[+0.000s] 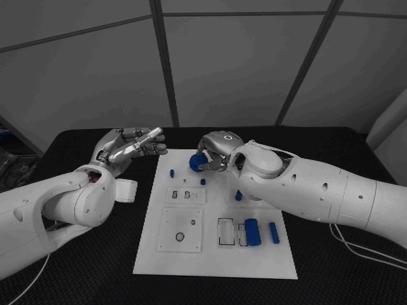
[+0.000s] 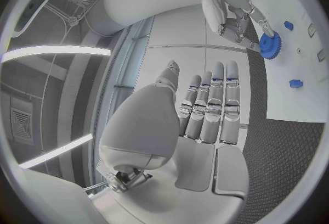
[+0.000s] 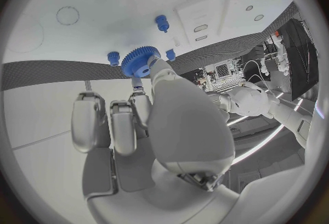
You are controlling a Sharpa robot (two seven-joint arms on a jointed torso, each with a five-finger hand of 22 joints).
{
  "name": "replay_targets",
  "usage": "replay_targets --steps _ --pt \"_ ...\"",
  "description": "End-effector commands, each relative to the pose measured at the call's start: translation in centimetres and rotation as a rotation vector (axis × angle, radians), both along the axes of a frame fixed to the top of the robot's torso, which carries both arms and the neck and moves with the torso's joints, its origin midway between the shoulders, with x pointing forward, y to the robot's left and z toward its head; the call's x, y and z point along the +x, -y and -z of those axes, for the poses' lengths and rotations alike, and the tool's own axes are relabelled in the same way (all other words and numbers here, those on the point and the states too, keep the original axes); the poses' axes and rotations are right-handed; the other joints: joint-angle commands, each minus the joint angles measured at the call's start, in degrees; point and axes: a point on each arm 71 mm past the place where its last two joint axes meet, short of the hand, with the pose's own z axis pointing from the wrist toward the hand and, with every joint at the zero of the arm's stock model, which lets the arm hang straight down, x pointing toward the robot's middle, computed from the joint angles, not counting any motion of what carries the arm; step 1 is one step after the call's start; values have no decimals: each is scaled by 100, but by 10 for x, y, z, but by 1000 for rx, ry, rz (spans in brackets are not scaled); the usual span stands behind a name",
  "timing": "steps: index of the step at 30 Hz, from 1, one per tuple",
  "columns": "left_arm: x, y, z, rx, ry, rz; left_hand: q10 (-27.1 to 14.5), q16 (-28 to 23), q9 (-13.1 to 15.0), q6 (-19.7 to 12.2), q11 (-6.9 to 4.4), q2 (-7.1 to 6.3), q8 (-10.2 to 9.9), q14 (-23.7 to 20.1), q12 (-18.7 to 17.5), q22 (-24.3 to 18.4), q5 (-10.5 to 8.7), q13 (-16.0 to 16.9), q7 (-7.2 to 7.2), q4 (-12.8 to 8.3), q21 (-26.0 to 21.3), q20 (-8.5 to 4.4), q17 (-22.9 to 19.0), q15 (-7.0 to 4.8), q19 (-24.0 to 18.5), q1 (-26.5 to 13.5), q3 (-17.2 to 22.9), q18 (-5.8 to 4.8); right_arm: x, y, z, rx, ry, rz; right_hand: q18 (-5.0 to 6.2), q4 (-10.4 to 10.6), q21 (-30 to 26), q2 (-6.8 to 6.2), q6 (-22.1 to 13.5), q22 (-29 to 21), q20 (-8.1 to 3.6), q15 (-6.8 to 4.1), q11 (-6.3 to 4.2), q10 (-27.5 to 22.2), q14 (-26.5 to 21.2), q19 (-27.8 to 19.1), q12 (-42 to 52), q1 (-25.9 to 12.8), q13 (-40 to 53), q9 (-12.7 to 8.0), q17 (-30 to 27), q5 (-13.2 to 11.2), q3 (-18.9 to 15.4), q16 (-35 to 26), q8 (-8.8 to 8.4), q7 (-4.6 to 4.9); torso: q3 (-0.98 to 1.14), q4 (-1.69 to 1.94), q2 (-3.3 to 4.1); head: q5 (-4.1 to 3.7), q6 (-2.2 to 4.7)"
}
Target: Assemble the parts on the task board
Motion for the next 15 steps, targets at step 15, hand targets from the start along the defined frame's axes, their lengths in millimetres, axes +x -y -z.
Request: replay_targets --steps 15 --pt "0 2 -2 -6 7 16 -58 -20 -8 -32 -1 42 -26 -24 -19 -8 -20 -9 -6 -34 19 18 6 29 22 -8 13 -58 6 -3 4 -39 19 34 -89 8 18 -83 190 34 1 -31 17 -7 486 52 -19 -23 -18 57 1002 -71 53 17 -5 -92 3 -9 0 26 -22"
